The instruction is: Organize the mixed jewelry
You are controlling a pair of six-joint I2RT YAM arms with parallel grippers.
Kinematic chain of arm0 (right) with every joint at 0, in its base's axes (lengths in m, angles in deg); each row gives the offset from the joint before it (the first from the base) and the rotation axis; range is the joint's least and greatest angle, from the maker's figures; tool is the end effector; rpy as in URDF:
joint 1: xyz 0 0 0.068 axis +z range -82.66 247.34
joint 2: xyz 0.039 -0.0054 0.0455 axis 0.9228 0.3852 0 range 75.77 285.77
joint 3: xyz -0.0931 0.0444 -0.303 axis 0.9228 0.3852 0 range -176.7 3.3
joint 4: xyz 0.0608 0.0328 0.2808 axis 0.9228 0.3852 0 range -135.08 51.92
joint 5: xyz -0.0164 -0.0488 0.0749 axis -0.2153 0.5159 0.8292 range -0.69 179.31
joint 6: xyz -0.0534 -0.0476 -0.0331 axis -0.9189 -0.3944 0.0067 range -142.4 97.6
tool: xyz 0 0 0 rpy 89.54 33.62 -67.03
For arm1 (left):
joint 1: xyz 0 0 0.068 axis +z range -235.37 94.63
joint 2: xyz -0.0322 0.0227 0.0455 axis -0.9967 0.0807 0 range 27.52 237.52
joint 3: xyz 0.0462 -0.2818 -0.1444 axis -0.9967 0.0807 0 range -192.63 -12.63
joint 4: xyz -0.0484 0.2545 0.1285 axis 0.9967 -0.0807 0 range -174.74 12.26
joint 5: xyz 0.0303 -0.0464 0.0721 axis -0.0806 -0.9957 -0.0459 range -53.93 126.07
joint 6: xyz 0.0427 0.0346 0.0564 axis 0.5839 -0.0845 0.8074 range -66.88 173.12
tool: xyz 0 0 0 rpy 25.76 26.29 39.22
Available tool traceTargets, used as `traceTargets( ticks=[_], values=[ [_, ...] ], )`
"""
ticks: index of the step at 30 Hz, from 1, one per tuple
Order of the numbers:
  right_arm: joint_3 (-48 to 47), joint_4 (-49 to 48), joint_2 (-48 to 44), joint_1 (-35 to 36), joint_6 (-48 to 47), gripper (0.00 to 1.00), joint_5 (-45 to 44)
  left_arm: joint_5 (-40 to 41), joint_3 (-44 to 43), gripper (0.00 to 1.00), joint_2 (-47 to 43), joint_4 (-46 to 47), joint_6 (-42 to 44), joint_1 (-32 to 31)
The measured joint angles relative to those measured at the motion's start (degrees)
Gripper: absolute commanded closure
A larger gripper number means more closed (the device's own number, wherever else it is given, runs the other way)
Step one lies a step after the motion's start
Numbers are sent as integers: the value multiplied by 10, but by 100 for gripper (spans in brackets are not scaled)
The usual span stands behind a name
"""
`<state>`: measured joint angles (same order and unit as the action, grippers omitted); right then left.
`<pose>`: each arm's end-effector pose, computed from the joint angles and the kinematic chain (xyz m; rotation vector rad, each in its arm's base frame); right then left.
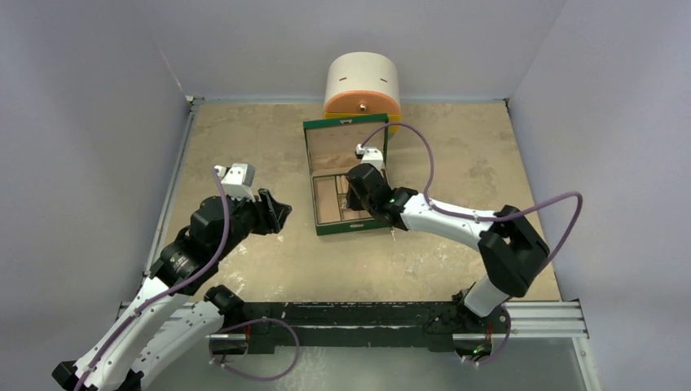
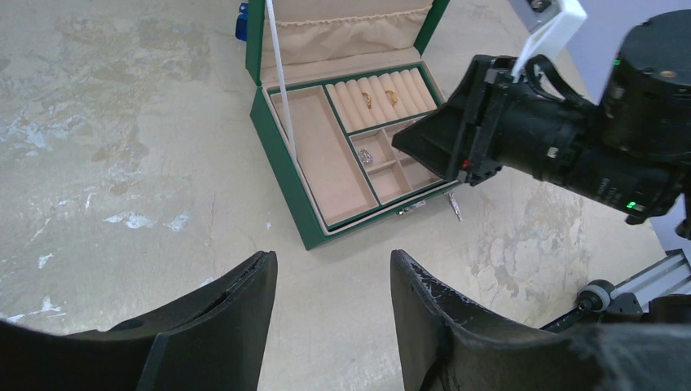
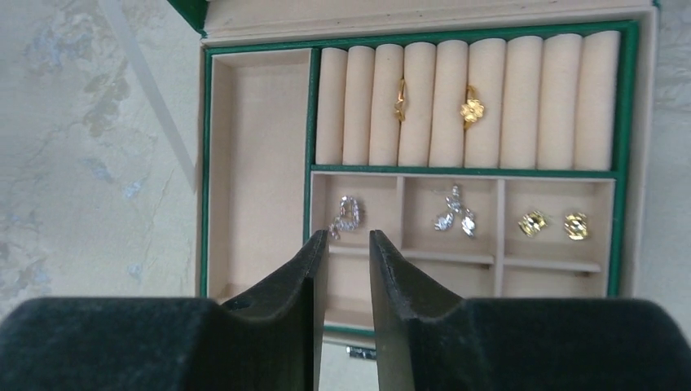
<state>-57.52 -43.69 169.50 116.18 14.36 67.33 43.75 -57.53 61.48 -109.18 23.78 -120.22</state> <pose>0.2930 0.2966 0.2496 -0.0069 2.1564 0.4641 0.1290 -0.0788 0.3497 0.0030 1.9752 -0.6151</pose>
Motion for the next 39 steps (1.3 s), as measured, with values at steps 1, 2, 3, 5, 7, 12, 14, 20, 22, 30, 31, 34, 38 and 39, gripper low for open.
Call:
traceTargets(
  ticks=[1, 2, 3, 5, 7, 12, 14, 20, 22, 30, 31, 34, 38, 39],
  values=[
    [7, 1, -13, 0, 2, 71, 0, 0, 0, 47, 0, 0, 0, 0],
    [13, 1, -25, 0, 3, 71, 0, 0, 0, 47, 0, 0, 0, 0],
    [23, 2, -40, 0, 4, 70, 0, 0, 0, 47, 0, 0, 0, 0],
    [37, 9, -65, 0, 6, 69, 0, 0, 0, 47, 0, 0, 0, 0],
    [52, 18, -92, 0, 7, 67, -4, 0, 0, 47, 1, 0, 0, 0],
    [85, 49, -158, 0, 10, 66, -24, 0, 0, 47, 2, 0, 0, 0],
    [96, 63, -182, 0, 13, 65, -31, 0, 0, 47, 3, 0, 0, 0],
    [143, 102, -238, 0, 34, 65, -50, 0, 0, 47, 3, 0, 0, 0],
    [165, 116, -252, 0, 44, 64, -55, 0, 0, 47, 4, 0, 0, 0],
    [249, 140, -292, 0, 88, 63, -56, 0, 0, 47, 9, 0, 0, 0],
    [255, 142, -292, 0, 92, 63, -55, 0, 0, 47, 10, 0, 0, 0],
    [266, 143, -285, 0, 104, 62, -56, 0, 0, 47, 10, 0, 0, 2],
    [270, 136, -264, 0, 110, 63, -55, 0, 0, 47, 10, 0, 0, 3],
    [271, 132, -258, 0, 111, 63, -55, 0, 0, 47, 10, 0, 0, 3]
  ],
)
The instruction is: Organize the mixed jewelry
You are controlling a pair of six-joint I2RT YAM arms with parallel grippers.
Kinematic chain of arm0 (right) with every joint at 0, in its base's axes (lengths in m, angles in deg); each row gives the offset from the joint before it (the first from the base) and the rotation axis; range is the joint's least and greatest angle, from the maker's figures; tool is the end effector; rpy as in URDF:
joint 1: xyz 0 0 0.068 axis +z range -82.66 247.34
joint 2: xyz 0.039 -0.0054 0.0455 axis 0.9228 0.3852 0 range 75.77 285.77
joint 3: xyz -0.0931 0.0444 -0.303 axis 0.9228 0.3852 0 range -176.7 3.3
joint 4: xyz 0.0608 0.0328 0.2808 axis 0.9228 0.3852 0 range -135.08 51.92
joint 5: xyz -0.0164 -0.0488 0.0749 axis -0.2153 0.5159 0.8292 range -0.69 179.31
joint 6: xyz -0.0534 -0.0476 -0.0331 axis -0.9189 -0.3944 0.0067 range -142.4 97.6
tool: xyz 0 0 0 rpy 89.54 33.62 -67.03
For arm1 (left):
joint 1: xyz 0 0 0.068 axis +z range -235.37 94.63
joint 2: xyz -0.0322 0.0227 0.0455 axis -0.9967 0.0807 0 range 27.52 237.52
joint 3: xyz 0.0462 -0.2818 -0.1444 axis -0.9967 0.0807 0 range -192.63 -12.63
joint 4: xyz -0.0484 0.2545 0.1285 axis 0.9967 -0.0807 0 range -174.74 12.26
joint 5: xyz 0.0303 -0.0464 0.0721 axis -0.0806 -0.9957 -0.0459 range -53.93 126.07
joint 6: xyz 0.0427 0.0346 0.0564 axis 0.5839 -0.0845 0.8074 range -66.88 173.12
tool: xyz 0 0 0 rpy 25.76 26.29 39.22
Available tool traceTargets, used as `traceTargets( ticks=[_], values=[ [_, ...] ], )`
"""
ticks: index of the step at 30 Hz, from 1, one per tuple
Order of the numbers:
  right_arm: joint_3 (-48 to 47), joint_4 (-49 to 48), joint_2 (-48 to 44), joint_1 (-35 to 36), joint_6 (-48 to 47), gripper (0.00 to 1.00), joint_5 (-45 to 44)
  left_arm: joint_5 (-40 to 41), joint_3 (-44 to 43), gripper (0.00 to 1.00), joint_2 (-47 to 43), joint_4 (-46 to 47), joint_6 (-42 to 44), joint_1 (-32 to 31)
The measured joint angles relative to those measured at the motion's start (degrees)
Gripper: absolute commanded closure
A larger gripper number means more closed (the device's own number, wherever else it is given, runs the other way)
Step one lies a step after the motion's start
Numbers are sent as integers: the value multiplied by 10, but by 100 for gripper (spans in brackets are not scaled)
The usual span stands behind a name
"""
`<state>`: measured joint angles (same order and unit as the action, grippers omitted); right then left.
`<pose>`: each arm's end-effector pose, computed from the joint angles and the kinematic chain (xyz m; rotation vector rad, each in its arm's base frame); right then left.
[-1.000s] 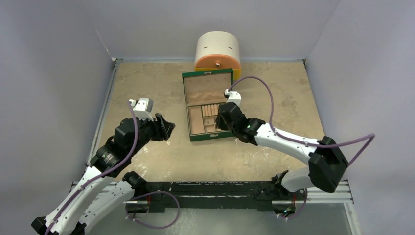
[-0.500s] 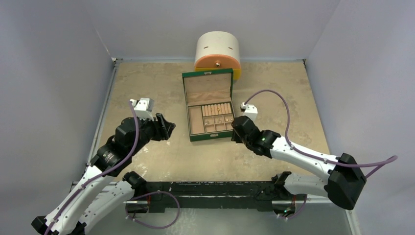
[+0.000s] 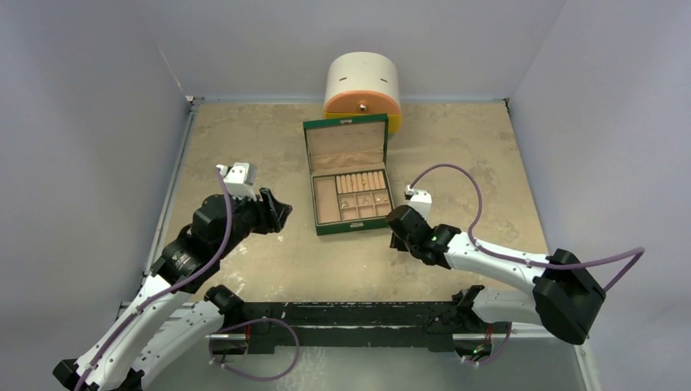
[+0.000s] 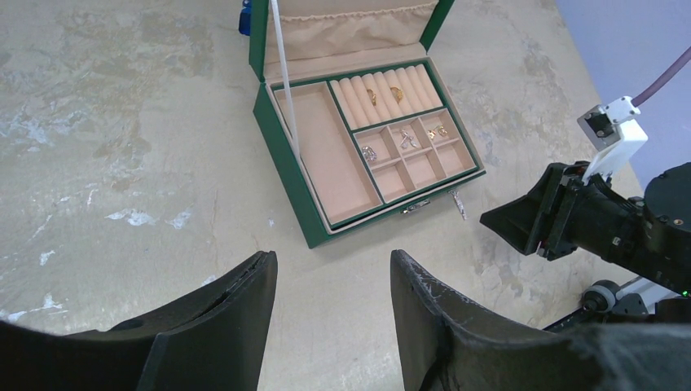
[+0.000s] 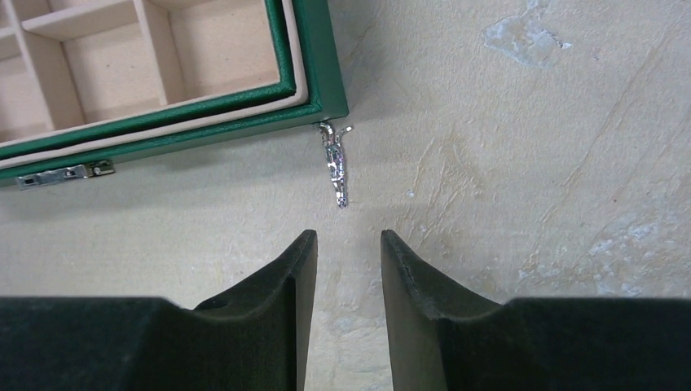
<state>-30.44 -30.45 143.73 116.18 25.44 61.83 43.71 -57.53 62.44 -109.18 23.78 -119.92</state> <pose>0.1890 0.1687 0.1976 0.1916 2.3099 0.2719 0.1326 -0.0804 0.3474 -0.0001 1.9910 -0.6044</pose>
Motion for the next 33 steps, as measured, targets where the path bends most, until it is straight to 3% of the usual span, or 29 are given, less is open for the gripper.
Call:
traceTargets(
  ticks=[19, 33],
  values=[
    [0, -52, 75, 0, 1, 76, 14, 0, 0, 47, 2, 0, 0, 0],
    [0, -62, 97, -1, -1, 80, 15, 0, 0, 47, 4, 0, 0, 0]
  ],
)
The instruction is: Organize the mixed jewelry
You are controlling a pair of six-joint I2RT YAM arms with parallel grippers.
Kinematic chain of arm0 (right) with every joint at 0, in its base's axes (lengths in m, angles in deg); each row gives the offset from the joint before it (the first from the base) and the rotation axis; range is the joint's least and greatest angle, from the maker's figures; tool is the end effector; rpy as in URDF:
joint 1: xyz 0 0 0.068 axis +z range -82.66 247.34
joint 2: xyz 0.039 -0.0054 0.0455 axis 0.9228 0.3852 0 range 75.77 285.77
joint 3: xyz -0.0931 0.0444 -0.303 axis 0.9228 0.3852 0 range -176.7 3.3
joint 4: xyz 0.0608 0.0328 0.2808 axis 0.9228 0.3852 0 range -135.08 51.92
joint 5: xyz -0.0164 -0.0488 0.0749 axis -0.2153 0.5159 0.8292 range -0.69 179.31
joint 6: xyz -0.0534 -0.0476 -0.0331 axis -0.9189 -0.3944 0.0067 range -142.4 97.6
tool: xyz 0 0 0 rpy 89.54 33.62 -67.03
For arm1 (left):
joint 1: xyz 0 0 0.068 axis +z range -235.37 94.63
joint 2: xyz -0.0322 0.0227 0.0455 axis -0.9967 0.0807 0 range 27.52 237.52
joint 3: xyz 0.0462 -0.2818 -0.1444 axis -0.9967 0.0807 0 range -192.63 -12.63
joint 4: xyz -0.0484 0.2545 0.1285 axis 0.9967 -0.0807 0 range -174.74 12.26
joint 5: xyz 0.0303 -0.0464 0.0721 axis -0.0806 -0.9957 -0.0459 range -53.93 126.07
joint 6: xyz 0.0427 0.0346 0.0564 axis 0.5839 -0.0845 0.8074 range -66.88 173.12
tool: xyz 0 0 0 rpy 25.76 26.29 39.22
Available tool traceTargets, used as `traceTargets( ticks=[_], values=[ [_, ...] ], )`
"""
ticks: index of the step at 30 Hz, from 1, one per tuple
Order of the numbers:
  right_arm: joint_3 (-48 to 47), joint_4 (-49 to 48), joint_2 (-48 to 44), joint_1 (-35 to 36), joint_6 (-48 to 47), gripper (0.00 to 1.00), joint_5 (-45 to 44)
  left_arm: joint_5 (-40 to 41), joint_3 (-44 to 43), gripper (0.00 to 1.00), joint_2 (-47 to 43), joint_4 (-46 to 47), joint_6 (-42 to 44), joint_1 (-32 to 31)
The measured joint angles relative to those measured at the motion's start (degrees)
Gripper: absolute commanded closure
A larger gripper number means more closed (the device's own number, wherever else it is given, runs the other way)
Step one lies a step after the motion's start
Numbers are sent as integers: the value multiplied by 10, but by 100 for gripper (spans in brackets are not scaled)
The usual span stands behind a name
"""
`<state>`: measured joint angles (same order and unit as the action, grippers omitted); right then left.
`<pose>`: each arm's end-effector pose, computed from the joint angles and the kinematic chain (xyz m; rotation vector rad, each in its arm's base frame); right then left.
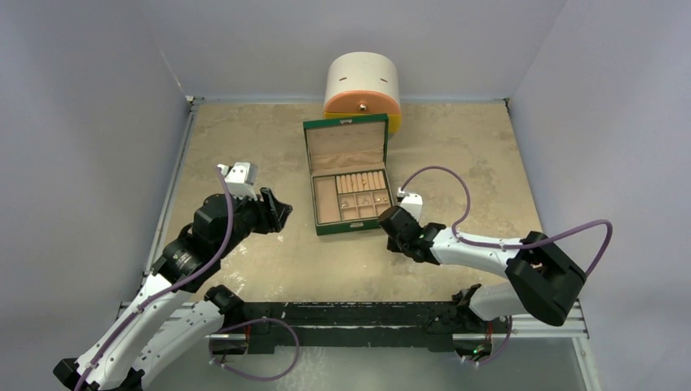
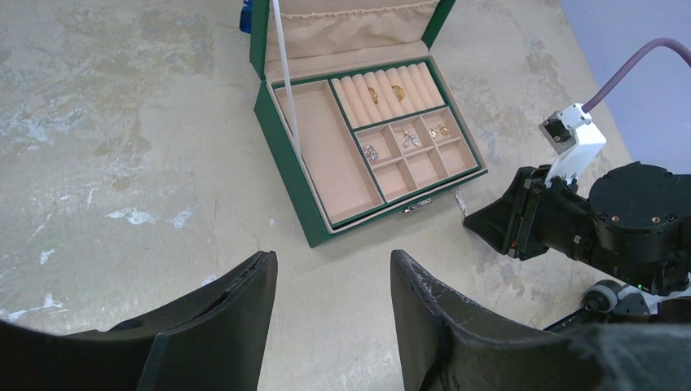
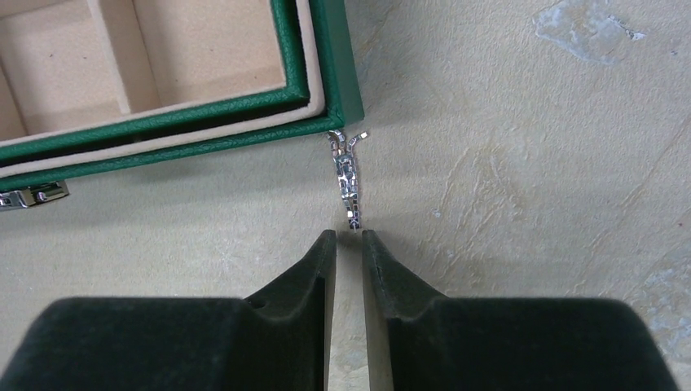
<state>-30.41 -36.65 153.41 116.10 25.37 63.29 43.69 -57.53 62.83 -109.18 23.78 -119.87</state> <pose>0.2034 0.1869 0.1649 0.1660 2.3697 0.2378 0.1340 -0.0812 0.3465 0.0000 1.9976 -0.6009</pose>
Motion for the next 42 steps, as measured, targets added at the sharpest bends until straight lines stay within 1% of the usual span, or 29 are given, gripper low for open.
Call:
traceTargets(
  ticks=[17, 20, 22, 35, 42],
  values=[
    [0, -20, 15, -1, 0, 87, -16, 0, 0, 47, 2, 0, 0, 0],
    [0, -24, 17, -1, -1, 93, -18, 0, 0, 47, 2, 0, 0, 0],
    [0, -24, 17, -2, -2, 100, -19, 0, 0, 47, 2, 0, 0, 0],
    [0, -20, 11, -3, -6, 100, -18, 0, 0, 47, 2, 0, 0, 0],
    [0, -3, -56, -3, -26, 100, -19, 0, 0, 47, 2, 0, 0, 0]
  ],
)
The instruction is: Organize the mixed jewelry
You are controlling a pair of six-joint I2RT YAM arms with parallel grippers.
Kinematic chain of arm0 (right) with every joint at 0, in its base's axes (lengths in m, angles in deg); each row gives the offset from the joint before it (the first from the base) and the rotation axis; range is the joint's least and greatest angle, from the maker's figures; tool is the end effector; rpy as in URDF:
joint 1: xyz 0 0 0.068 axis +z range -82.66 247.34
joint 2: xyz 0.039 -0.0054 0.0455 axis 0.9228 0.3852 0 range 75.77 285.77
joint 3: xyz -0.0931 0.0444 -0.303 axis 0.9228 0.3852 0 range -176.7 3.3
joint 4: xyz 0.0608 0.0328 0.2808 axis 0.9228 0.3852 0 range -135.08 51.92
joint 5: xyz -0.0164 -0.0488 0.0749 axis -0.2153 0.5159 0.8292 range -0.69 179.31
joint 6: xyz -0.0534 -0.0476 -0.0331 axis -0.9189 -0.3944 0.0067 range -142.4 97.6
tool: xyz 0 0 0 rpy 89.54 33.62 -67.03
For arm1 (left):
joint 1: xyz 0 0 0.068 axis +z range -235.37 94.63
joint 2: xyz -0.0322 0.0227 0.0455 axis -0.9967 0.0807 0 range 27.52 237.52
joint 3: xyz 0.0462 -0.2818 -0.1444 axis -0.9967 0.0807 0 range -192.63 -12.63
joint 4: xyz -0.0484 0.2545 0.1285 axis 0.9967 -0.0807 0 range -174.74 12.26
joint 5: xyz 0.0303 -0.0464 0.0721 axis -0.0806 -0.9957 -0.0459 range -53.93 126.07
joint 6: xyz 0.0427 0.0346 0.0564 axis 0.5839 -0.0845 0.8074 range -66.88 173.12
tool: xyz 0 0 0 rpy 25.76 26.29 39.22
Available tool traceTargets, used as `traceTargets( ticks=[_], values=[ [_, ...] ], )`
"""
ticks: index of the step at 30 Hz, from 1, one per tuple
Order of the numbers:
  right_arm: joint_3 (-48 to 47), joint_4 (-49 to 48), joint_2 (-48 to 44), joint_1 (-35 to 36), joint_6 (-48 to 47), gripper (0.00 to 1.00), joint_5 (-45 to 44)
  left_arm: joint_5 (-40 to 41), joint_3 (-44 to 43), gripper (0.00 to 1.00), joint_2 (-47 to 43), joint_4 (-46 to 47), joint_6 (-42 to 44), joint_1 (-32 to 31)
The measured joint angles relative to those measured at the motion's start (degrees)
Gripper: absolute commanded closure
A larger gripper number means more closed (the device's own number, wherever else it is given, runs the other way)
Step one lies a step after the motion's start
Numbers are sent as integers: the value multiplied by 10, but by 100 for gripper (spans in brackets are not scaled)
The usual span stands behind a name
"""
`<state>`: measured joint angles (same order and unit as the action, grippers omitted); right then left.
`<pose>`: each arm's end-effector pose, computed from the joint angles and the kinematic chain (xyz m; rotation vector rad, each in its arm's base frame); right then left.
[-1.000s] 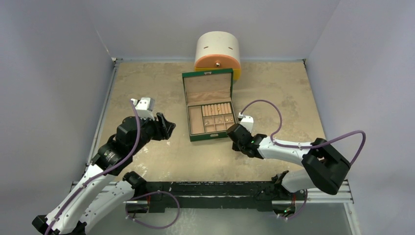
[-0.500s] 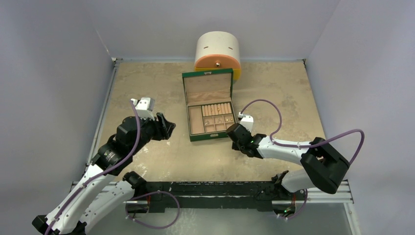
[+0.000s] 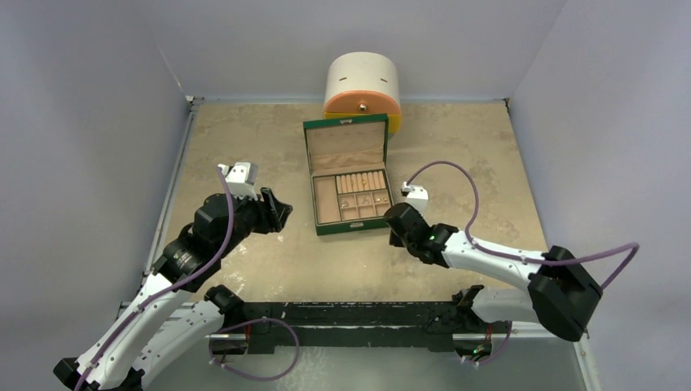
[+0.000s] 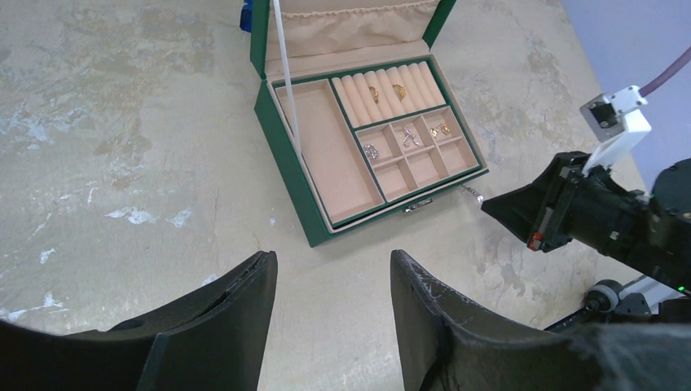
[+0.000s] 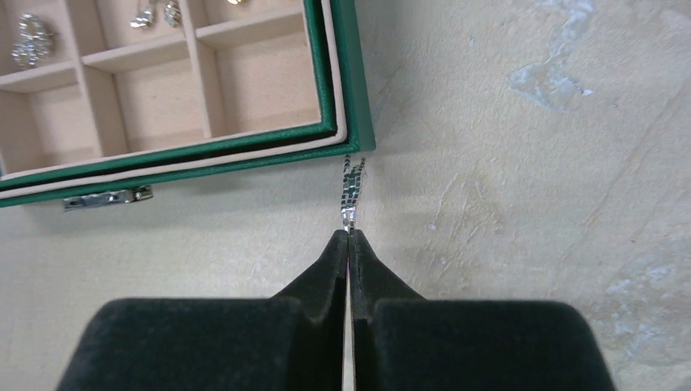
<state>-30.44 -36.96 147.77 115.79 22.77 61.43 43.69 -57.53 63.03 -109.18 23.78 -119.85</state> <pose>0.2016 0.1797 0.1911 0.1603 2.2747 0.2763 0.1347 -0.0816 0.3460 0.0000 2.0009 -0.5990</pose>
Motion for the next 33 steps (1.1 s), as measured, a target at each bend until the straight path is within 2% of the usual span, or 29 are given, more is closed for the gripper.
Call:
traceTargets(
  ticks=[9, 17, 33],
  values=[
    [-8, 34, -80, 0, -45, 100, -9, -3, 0, 47, -1, 0, 0, 0],
    [-65, 34, -93, 0, -104, 100, 6, -5, 0, 47, -1, 0, 0, 3],
    [-191, 1, 55, 0, -152, 100, 64, -5, 0, 47, -7, 0, 0, 3]
  ],
)
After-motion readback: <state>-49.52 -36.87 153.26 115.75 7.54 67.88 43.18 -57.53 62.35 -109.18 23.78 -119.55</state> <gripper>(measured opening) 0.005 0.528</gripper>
